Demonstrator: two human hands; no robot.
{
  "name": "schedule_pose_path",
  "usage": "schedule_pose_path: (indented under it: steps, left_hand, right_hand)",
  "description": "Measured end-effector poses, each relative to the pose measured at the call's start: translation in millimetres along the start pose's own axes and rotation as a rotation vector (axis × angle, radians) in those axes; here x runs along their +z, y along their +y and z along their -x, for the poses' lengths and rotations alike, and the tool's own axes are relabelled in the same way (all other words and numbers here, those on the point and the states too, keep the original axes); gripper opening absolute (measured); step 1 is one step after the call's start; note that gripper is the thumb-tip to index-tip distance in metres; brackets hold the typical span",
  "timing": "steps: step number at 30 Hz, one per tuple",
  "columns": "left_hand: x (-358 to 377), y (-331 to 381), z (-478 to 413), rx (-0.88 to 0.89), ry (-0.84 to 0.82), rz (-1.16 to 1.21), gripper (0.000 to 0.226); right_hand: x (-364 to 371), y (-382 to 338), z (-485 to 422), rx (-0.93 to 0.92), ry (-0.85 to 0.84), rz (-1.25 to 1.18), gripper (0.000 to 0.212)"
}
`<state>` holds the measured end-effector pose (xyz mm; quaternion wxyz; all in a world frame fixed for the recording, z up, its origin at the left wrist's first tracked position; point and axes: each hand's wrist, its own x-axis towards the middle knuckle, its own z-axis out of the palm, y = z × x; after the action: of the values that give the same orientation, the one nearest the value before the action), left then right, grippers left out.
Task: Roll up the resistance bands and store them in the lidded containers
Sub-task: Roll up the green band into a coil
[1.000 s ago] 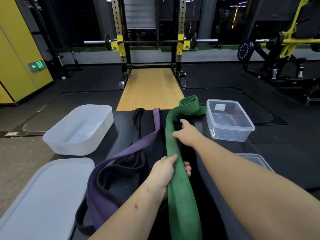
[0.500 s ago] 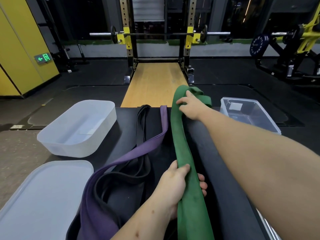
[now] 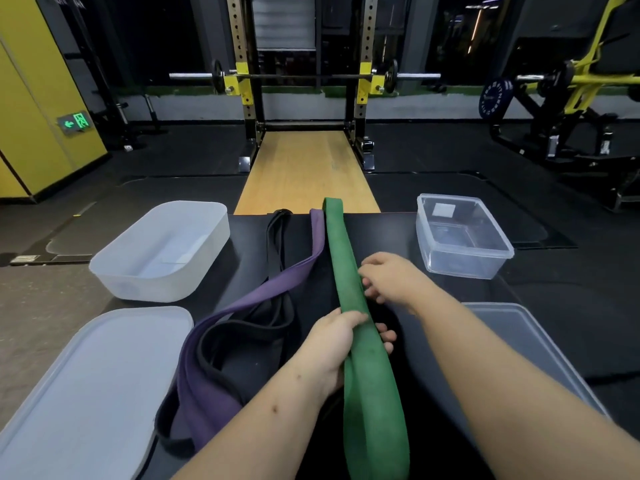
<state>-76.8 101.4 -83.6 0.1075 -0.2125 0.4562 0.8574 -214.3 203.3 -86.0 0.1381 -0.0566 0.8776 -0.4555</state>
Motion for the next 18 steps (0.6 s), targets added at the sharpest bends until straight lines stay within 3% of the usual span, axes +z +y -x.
schedule_pose_path:
  steps: [6,12,15,18]
  left_hand:
    - [3.4,-3.8,41.6,-0.006,-0.026,-0.011,0.030]
    - [14.8,-17.7,75.1,-0.084,-0.053,-0.059,0.029]
    - [16.3,-25.0,86.9,-0.143,-0.177,-0.120,0.040]
    - [12.2,-32.4,94.9,-0.134,-0.215,-0.267,0.044]
  right_hand:
    - [-0.1,16.2,124.7,0.152,-0.173,-0.410,0.023]
    - [-3.2,15.9,182.4,0.212,-0.206,-0.810,0.025]
    - [-7.6,23.2,192.1,0.286,-0.236,-0.813,0.033]
    - [-4.4,32.3,199.5,0.264,-0.197,-0.778,0.029]
